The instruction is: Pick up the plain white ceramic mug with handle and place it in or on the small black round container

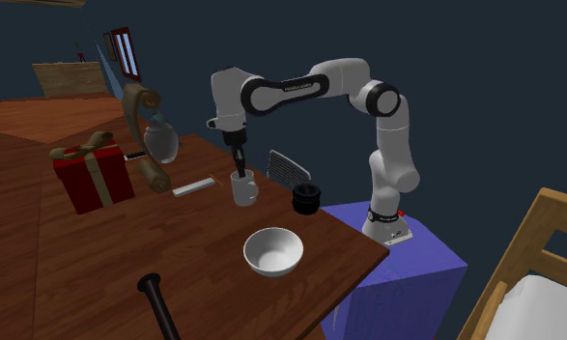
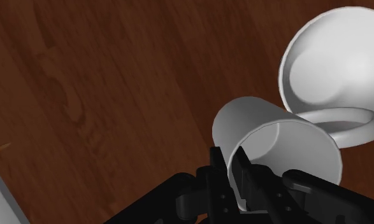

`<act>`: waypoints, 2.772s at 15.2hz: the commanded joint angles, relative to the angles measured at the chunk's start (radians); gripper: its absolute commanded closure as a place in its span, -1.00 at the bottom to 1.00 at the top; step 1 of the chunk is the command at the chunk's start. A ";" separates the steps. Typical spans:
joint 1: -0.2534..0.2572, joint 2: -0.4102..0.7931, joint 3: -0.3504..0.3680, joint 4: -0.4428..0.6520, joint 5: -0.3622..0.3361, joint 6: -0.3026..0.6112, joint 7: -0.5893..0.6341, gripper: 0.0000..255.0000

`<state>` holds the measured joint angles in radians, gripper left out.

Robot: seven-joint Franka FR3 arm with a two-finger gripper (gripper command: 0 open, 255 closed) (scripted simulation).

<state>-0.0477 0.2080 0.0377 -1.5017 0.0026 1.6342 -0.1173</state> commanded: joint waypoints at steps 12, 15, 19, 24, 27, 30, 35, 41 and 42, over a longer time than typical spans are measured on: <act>-0.067 -0.462 -0.066 -0.478 -0.009 0.016 -0.130 1.00; -0.083 -0.563 -0.088 -0.560 -0.022 -0.003 -0.164 1.00; -0.106 -0.694 -0.121 -0.652 -0.047 -0.041 -0.212 1.00; -0.135 -0.832 -0.161 -0.744 -0.085 -0.084 -0.268 1.00; -0.136 -0.839 -0.163 -0.790 -0.087 -0.045 -0.267 1.00; -0.137 -0.844 -0.165 -0.834 -0.089 -0.006 -0.266 1.00; -0.139 -0.847 -0.169 -0.903 -0.093 0.060 -0.264 1.00; -0.141 -0.844 -0.175 -0.982 -0.097 0.141 -0.262 1.00; -0.141 -0.843 -0.176 -0.994 -0.098 0.155 -0.262 1.00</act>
<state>-0.1878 -0.6327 -0.1366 -2.4811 -0.0940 1.7758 -0.3789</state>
